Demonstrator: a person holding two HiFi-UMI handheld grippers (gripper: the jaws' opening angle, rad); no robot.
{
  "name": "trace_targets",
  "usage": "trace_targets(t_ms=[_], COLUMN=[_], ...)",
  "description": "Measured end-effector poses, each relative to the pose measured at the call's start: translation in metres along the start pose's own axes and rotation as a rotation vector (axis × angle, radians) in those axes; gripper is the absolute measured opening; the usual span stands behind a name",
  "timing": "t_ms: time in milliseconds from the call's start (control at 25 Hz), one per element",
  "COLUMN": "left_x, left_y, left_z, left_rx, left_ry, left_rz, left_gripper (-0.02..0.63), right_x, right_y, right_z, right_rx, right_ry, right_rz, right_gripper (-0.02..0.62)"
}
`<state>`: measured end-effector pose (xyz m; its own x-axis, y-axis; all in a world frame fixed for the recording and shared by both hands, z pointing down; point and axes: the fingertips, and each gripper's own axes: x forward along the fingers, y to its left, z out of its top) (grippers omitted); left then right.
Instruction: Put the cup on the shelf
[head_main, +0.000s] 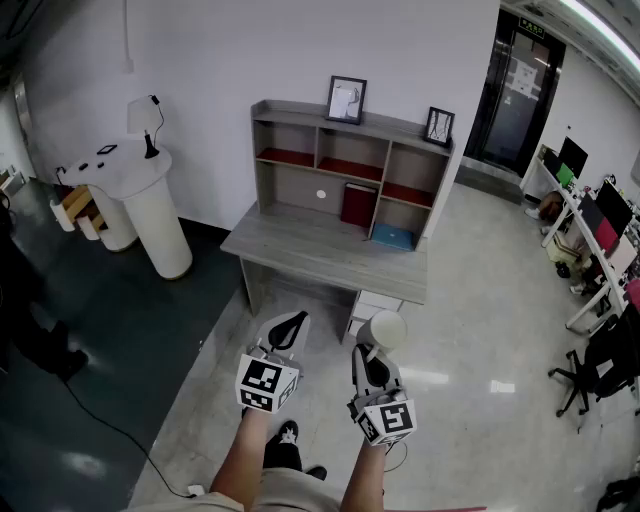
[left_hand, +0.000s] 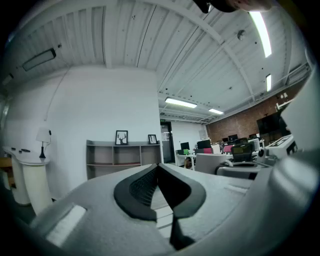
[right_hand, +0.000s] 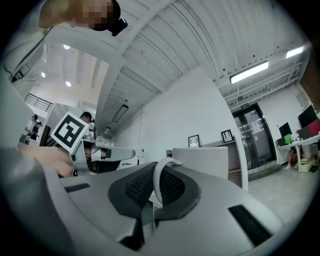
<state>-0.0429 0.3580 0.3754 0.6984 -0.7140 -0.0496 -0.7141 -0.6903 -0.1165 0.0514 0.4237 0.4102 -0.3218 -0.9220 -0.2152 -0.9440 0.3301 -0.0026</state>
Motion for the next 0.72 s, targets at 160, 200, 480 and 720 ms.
trace_targets(t_ms=[160,200,480,720], left_x=[-0.017,-0.019,-0.024,-0.008], left_y=[-0.009,-0.012,-0.019,-0.008], left_z=[-0.020,-0.025,-0.034,-0.044], left_rx=[0.016,0.012,0.017,-0.003], left_ry=[0.031,0.040,0.063,0.065], left_rz=[0.016,0.011,-0.007,-0.020], left_gripper=[0.009,0.009,0.009,0.009], right_x=[-0.011,-0.013,-0.015,-0.004], right_y=[0.013,0.015,0.015,0.008], right_z=[-0.003,-0.003,0.001,-0.003], right_rx=[-0.005,-0.011,0.010,0.018], right_ry=[-0.001,0.004,-0.018,-0.044], right_rz=[0.019,0.023,0.023,0.033], right_gripper=[0.015,0.015,0.015,0.015])
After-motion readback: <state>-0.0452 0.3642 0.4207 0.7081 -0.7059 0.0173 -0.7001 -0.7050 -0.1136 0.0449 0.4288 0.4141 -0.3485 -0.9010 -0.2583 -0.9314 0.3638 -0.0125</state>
